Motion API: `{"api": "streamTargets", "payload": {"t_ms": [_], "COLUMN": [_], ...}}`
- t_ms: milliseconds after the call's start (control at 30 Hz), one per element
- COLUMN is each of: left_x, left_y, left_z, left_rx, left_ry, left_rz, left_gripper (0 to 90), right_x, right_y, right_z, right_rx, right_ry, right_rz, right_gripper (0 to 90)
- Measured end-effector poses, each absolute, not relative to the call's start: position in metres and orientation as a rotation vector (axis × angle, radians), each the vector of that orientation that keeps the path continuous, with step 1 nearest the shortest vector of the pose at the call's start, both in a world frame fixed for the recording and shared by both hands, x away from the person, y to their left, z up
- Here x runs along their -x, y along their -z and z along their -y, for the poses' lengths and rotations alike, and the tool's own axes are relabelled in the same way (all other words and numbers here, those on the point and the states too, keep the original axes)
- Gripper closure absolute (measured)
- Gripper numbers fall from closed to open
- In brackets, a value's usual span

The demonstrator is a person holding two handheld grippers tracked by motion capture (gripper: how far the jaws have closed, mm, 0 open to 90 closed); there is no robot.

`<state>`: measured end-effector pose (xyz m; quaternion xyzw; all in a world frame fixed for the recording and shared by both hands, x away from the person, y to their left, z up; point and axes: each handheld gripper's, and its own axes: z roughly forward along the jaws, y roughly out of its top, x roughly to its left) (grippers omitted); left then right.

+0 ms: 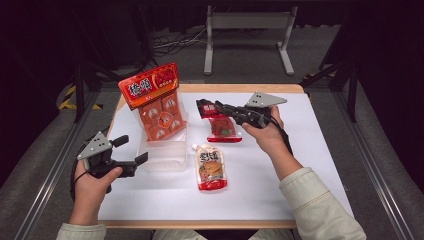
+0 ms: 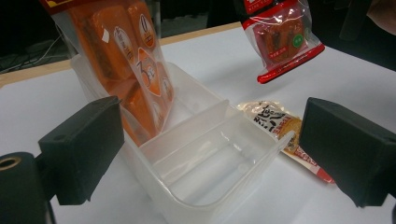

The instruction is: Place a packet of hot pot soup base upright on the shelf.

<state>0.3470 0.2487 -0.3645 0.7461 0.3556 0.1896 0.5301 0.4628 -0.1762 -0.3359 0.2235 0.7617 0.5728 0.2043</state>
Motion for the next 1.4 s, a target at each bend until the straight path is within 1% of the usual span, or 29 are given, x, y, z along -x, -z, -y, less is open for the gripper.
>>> {"api": "streamTargets", "payload": {"t_ms": [700, 1067, 1400], "left_x": [-0.347, -0.345, -0.345], "left_y": [0.36, 0.358, 0.359], "left_z": [-0.251, -0.255, -0.257], "left_rx": [-1.77, -1.761, -1.77], "left_ry": [-0.459, -0.47, -0.452], "left_rz": [-0.847, -0.848, -0.853], "left_gripper": [7.6, 7.6, 6.7], "right_x": [-0.447, -0.444, -0.443], "right_y": [0.317, 0.311, 0.31], "right_z": [0.157, 0.132, 0.113], "right_rx": [-0.535, -0.472, -0.444], "right_ry": [-1.616, -1.645, -1.66], "right_rz": [-2.118, -2.128, -2.145], "right_gripper": [85.0, 85.0, 84.9]}}
